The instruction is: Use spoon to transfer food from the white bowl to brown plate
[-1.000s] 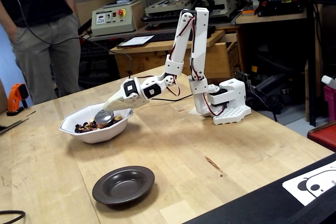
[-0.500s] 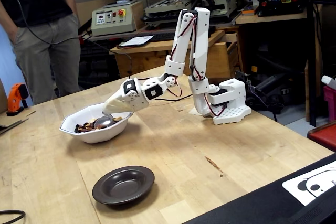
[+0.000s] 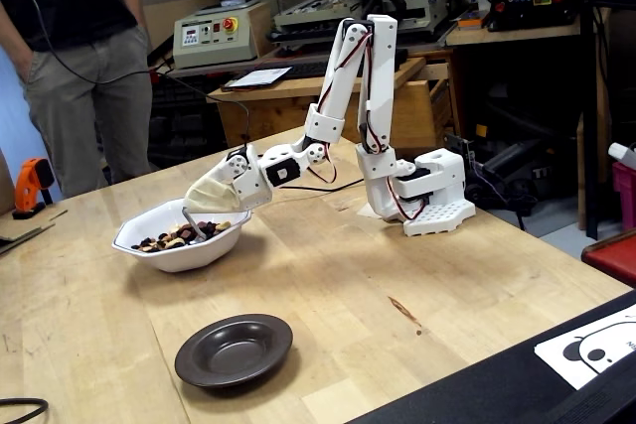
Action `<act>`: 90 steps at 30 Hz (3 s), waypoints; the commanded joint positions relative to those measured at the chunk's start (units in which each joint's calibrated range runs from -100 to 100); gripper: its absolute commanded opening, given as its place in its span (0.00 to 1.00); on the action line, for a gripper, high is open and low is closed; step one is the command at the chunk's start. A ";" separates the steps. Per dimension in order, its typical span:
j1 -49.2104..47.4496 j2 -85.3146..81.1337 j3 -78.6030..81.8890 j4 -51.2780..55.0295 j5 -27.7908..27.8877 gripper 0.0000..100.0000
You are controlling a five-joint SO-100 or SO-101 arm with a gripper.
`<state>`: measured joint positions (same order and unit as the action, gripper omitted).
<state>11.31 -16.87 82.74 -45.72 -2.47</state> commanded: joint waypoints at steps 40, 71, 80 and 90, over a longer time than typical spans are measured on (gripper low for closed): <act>-0.57 -0.71 -14.16 -0.44 -5.37 0.04; 3.72 -24.76 -14.25 28.10 -5.27 0.04; 3.72 -26.64 -13.81 27.70 -5.27 0.04; 3.72 -26.73 -13.81 26.67 -5.37 0.04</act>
<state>14.60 -41.00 72.47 -17.70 -7.89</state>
